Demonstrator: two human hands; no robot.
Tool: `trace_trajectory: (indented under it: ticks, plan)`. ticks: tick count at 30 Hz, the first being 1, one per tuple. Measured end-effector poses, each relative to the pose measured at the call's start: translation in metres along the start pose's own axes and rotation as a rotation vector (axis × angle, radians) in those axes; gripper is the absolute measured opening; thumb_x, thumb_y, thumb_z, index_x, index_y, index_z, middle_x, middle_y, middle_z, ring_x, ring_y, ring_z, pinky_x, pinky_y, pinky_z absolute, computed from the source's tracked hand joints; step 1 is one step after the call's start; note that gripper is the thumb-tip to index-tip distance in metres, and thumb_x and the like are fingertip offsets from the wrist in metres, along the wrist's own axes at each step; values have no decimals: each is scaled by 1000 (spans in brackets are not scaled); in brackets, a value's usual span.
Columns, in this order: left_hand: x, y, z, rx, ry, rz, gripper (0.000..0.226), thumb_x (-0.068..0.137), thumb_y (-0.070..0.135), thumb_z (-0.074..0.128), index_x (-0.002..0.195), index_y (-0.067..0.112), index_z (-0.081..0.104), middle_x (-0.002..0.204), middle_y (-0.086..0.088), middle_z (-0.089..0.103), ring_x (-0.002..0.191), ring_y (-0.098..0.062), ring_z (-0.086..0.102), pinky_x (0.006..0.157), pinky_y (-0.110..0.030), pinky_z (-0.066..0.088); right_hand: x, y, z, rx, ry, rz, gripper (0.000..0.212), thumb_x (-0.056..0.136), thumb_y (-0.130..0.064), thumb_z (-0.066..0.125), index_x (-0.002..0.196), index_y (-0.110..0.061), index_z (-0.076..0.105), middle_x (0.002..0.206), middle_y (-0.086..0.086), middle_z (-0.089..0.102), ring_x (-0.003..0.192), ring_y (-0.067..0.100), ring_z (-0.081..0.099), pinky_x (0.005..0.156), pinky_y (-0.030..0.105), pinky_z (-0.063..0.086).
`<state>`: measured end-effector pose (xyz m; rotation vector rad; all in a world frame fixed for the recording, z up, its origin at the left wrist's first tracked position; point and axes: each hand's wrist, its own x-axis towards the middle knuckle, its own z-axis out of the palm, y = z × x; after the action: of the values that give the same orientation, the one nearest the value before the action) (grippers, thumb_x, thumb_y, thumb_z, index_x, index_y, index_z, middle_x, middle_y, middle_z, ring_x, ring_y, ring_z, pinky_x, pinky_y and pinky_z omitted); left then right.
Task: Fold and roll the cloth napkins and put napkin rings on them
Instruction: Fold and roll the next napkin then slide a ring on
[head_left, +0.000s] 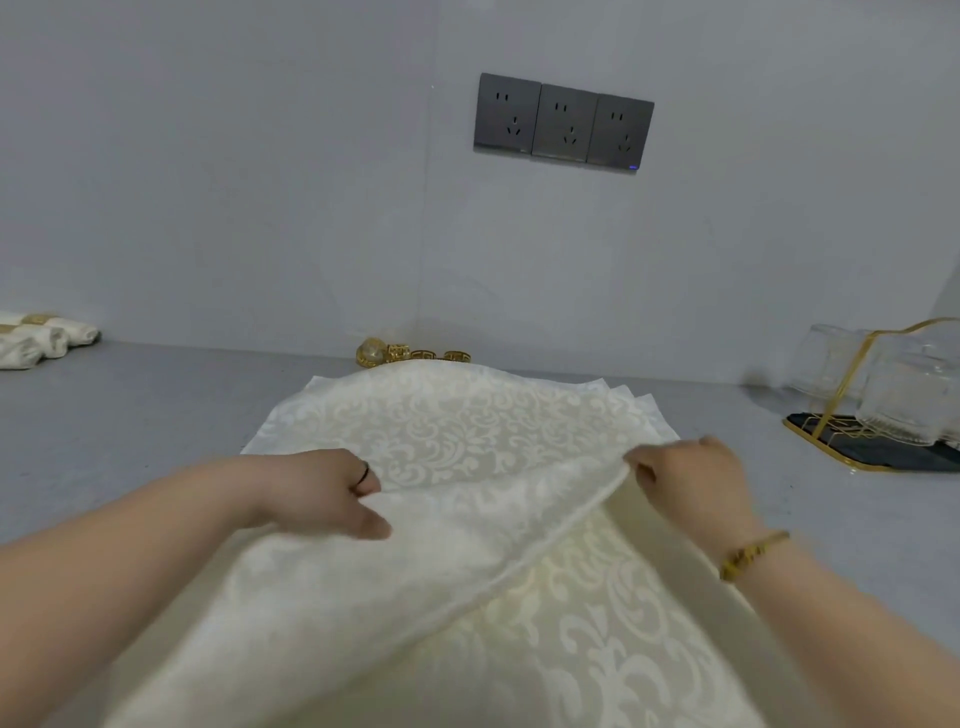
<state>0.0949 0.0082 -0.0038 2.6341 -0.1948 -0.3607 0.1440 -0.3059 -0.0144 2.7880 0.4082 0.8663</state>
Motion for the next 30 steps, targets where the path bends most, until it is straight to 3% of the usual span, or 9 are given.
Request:
trace_trajectory:
  ticks: [3,6,8,12,15,18,21,26,30]
  plan:
    - [-3,28,16,-283,131,55,52,81,24,68,54,20,23,44,11,22,41,-6,21,41,-16,17,43,12,1,104,-107,102,30,94,-15,40,110,-22,64,100,9,66,93,28,60,77,29,41]
    - [9,45,44,-526,298,22,26,82,23,67,69,20,44,61,10,39,47,-2,37,38,-10,27,75,18,12,291,-111,234,39,95,-14,38,131,-24,49,130,14,49,111,35,51,89,34,42]
    - [17,51,62,-670,346,-8,18,83,17,65,92,24,50,75,5,56,57,-4,52,43,-7,38,89,19,22,368,-256,288,51,94,-10,35,141,-26,31,143,13,33,123,36,42,99,38,37]
    - [29,49,87,-603,420,26,28,86,11,59,87,35,44,57,12,51,47,3,49,46,-8,36,90,11,42,346,-490,311,66,92,-4,33,147,-22,2,147,9,33,119,33,47,97,36,38]
    - [29,47,92,-549,505,23,30,87,14,58,77,38,43,87,8,49,85,3,50,58,-1,34,70,-2,52,293,-455,279,67,91,-10,39,147,-21,4,137,10,44,106,31,53,85,32,41]
    - [28,47,92,-566,487,-2,25,87,12,59,75,33,49,92,1,57,108,-14,56,55,-1,35,40,-19,45,317,-433,143,65,93,-21,44,147,-21,7,150,6,24,125,26,41,101,31,33]
    - [25,45,86,-644,421,-25,18,85,14,61,76,28,58,89,-2,64,100,-19,61,54,-5,34,4,-36,20,377,-422,9,65,93,-30,46,146,-26,10,155,-2,7,135,20,28,107,30,25]
    - [0,32,76,-709,229,-9,14,85,28,62,78,18,70,66,12,59,62,-8,53,63,-17,40,-69,-43,-19,589,-443,-112,52,91,-42,43,140,-32,28,150,-16,16,133,4,29,100,9,23]
    - [-28,28,80,-723,241,16,17,85,12,62,77,23,71,81,20,66,79,5,59,65,-9,42,-112,-59,-38,827,-414,-266,72,66,-78,34,128,-42,44,131,-37,18,121,-22,16,93,-8,10]
